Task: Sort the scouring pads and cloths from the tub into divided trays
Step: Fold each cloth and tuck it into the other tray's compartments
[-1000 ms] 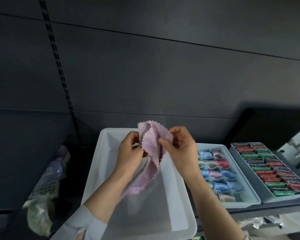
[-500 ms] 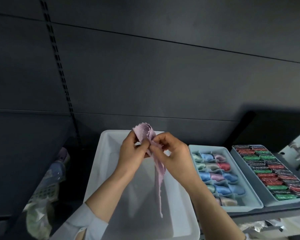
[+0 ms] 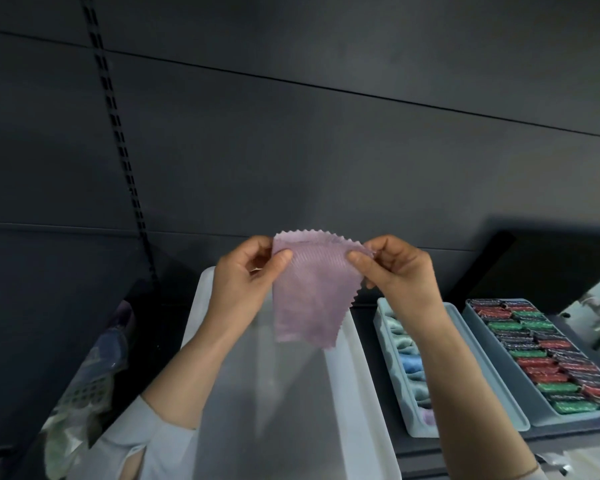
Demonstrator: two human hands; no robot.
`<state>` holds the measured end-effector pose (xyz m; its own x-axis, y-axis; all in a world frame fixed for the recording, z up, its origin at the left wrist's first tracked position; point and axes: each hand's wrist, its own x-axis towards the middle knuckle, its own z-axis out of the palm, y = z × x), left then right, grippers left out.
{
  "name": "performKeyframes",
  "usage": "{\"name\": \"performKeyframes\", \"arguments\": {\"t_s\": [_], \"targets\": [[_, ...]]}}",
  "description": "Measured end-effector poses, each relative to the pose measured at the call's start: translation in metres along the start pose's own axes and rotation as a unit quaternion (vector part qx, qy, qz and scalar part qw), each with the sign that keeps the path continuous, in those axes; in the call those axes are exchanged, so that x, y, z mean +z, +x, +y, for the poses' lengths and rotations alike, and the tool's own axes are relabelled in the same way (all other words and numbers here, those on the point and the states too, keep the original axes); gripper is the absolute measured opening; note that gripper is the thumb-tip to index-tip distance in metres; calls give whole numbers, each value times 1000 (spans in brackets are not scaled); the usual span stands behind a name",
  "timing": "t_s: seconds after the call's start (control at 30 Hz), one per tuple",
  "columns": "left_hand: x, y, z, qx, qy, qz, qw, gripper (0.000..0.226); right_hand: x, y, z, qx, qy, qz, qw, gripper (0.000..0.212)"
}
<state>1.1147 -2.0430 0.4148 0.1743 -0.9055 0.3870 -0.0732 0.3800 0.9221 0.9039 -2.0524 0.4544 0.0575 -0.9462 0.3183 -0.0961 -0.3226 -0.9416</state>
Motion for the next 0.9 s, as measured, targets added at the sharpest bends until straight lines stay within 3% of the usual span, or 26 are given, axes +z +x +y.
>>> {"name": "performKeyframes", "arguments": {"t_s": [0.13, 0.23, 0.33, 0.5, 0.6, 0.77, 0.9], "targets": [[0, 6, 6, 46, -2, -45, 998, 14, -8, 2, -7, -5, 7, -72, 997, 18], [1, 9, 7, 37, -10, -65, 997, 12, -8, 6, -6, 15, -62, -102, 993, 34], [-2, 10, 6, 18, -2, -85, 996, 13, -8, 8, -4, 13, -104, -114, 988, 16], [-7, 9, 0, 11, -28, -75, 997, 11, -11, 7, -1, 16, -71, -127, 989, 52], [-7, 10, 1, 0, -13, -71, 997, 15, -10, 6, -6, 40, -27, -148, 988, 30], [8, 19, -8, -50, 42, 21, 998, 9, 7, 23, 14, 60, -138, 4, 989, 24], [29, 10, 4, -27, 40, 51, 998, 2, 19, 21, 16, 18, -166, 24, 986, 23]]}}
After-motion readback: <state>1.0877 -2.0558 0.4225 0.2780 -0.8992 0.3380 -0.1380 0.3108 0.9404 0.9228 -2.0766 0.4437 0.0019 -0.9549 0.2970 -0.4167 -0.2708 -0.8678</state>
